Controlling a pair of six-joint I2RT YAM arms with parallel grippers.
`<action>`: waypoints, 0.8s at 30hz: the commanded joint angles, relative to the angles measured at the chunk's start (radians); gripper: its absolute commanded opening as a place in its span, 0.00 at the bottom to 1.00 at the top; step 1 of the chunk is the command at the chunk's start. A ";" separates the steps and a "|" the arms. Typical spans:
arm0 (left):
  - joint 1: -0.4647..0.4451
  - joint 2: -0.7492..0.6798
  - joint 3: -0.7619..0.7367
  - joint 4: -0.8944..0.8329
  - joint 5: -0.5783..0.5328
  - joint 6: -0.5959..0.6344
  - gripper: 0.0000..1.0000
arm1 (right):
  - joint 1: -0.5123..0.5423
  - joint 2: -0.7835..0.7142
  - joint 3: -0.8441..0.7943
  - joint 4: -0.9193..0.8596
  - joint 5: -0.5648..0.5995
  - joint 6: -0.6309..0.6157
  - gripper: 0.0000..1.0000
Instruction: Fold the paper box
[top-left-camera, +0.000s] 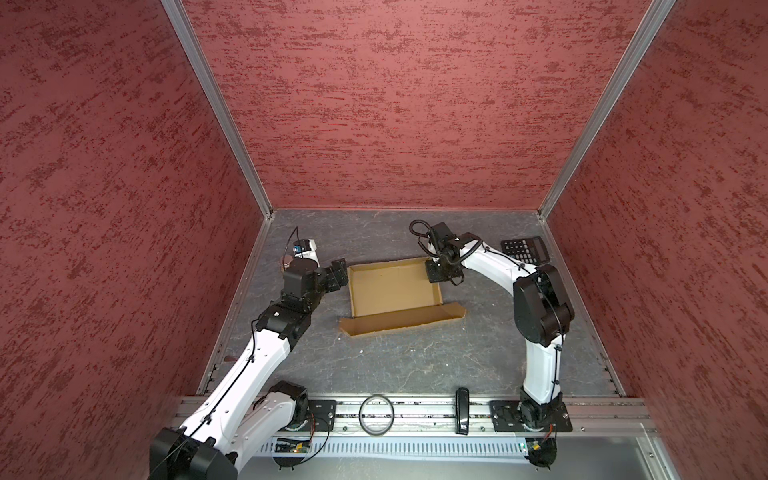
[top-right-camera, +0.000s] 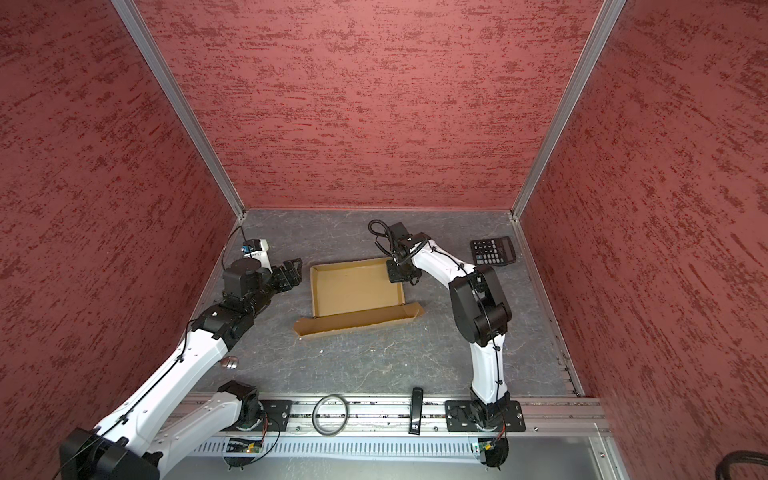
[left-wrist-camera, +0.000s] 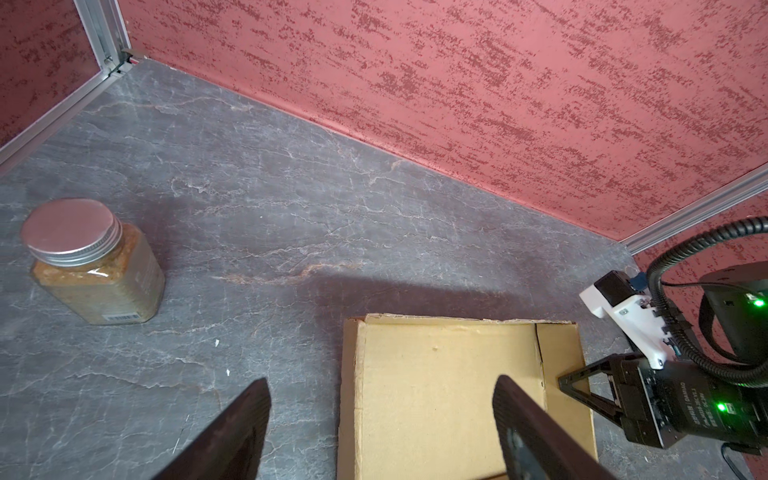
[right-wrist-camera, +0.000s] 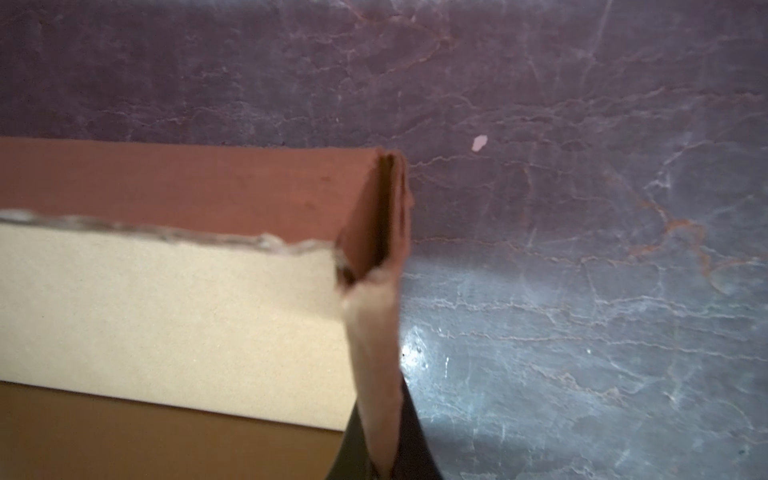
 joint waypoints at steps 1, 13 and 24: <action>0.019 -0.010 -0.009 -0.008 0.031 0.004 0.85 | -0.007 0.040 0.036 -0.018 -0.022 0.022 0.10; 0.075 0.008 -0.005 -0.005 0.084 0.002 0.85 | -0.015 0.066 0.106 -0.047 -0.019 0.022 0.33; 0.109 -0.011 0.085 -0.134 0.099 0.007 0.85 | -0.038 -0.012 0.114 -0.036 -0.038 0.019 0.49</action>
